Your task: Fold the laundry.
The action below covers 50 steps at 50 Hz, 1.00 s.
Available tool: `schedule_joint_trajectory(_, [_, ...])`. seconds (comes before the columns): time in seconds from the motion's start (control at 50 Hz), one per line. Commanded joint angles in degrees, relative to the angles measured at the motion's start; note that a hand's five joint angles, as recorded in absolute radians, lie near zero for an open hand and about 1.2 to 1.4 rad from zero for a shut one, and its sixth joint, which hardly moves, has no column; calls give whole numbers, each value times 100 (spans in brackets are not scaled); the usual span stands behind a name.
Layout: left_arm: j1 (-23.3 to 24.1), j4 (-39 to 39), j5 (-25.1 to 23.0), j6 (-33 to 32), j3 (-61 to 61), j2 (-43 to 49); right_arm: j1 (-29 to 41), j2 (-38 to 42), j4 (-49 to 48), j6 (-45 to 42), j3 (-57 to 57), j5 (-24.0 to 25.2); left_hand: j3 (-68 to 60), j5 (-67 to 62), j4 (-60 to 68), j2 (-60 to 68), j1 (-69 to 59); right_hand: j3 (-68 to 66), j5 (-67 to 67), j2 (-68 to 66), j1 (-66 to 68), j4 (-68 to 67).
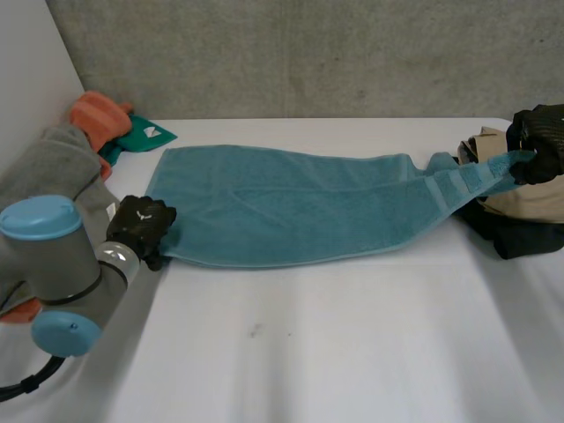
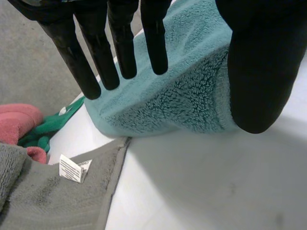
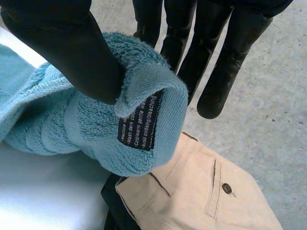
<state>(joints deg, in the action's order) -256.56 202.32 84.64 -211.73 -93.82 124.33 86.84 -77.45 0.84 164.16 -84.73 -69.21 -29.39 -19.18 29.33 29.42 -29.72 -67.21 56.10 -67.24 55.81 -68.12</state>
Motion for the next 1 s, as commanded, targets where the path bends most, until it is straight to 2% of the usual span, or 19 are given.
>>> schedule_joint_trajectory(0.02, [10, 27, 69, 0, 451, 258, -9, 28, -5, 2, 1, -14, -3919, -3940, 3925, 3916, -3886, -1279, 1390, -1276, 2419, -1188])
schedule_joint_trajectory(0.06, [1, 27, 87, -9, 557, 285, -9, 28, -14, -7, 1, -14, -5057, -5078, 5063, 5055, -5024, -1279, 1390, -1276, 2419, -1188])
schedule_joint_trajectory(0.18, [-26, 27, 596, -26, 663, 49, -35, 37, 12, -25, 106, -23, -5061, -5082, 5067, 5058, -5028, -1279, 1390, -1276, 2419, -1188])
schedule_joint_trajectory(0.28, [-52, -26, 746, -70, 409, -874, -53, -6, 266, -261, 264, -23, -5061, -5082, 5067, 5058, -5028, -1279, 1390, -1276, 2419, -1188])
schedule_joint_trajectory(0.44, [-122, -500, 711, -316, -488, -2860, -140, -305, 1926, -1596, 739, -23, -5061, -5082, 5067, 5058, -5028, -1279, 1390, -1276, 2419, -1188])
schedule_joint_trajectory(0.58, [-254, -1686, 703, -993, -1051, -3863, -457, -639, 3439, -3170, 695, -58, -5061, -5082, 5067, 5058, -5028, -1279, 1390, -1276, 2419, -1188])
schedule_joint_trajectory(0.7, [-280, -2381, 703, -1335, -1498, -3925, -518, -692, 4195, -4083, 3, -93, -5061, -5082, 5067, 5058, -5028, -1279, 1390, -1276, 2419, -1188])
schedule_joint_trajectory(0.78, [-324, -2355, 702, -1572, -1622, -3768, -571, -596, 4214, -4427, -341, -172, -5061, -5082, 5067, 5058, -5028, -1279, 1390, -1276, 2419, -1188])
schedule_joint_trajectory(0.92, [-404, -2189, 685, -1898, -1228, -2670, -492, 194, 3608, -4314, -246, -523, -5061, -5082, 5067, 5058, -5028, -1279, 1390, -1276, 2419, -1188])
schedule_joint_trajectory(1.0, [-404, -1732, 676, -1951, -736, -1940, -317, 678, 3116, -3849, 158, -831, -5061, -5082, 5067, 5058, -5028, -1279, 1390, -1276, 2419, -1188])
